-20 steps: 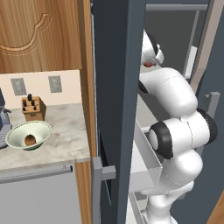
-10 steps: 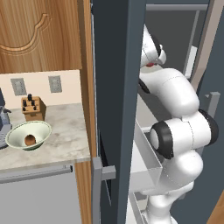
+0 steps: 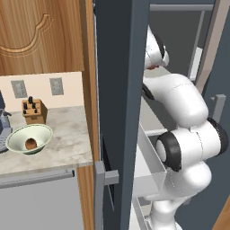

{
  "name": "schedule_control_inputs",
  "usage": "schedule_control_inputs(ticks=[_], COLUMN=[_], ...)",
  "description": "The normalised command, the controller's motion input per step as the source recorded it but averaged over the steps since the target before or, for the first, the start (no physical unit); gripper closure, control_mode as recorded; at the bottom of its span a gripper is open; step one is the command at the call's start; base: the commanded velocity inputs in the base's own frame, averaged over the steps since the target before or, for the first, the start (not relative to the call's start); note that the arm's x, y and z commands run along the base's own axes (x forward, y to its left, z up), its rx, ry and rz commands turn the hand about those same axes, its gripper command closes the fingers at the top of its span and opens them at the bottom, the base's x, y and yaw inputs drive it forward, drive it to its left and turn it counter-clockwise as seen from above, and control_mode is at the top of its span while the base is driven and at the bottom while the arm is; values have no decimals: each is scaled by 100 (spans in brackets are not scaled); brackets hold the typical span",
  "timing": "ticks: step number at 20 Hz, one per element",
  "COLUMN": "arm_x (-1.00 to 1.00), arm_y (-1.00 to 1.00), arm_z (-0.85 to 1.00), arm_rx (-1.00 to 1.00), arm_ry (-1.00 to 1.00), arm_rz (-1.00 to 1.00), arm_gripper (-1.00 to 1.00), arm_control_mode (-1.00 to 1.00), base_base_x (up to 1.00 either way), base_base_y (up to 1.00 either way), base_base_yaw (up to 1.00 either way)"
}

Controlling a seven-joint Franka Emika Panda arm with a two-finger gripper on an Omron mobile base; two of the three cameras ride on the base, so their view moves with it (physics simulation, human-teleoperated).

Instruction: Take the orange, potato, and peach from the freezer and place them in the bowl on the counter.

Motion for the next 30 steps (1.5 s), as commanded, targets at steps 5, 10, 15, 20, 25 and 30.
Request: schedule_control_inputs(ticks=[5,10,15,20,25,30], arm_x=[-60,-32,-47,-95,-100,-100], arm_y=[37,8,0,-1,0,-4], arm_z=[0,1,21,17,1,0], arm_rx=[0,9,5,0,-2,-1], arm_ry=[0,0,0,0,0,0], arm_rz=[29,33,30,19,11,9], arm_gripper=[100,100,100,100,100,100], arm_control_mode=[-100,-100,-100,-100,-100,-100], base_base_x=[0,0,0,0,0,0], base_base_y=[0,0,0,0,0,0], base_base_yaw=[0,0,0,0,0,0])
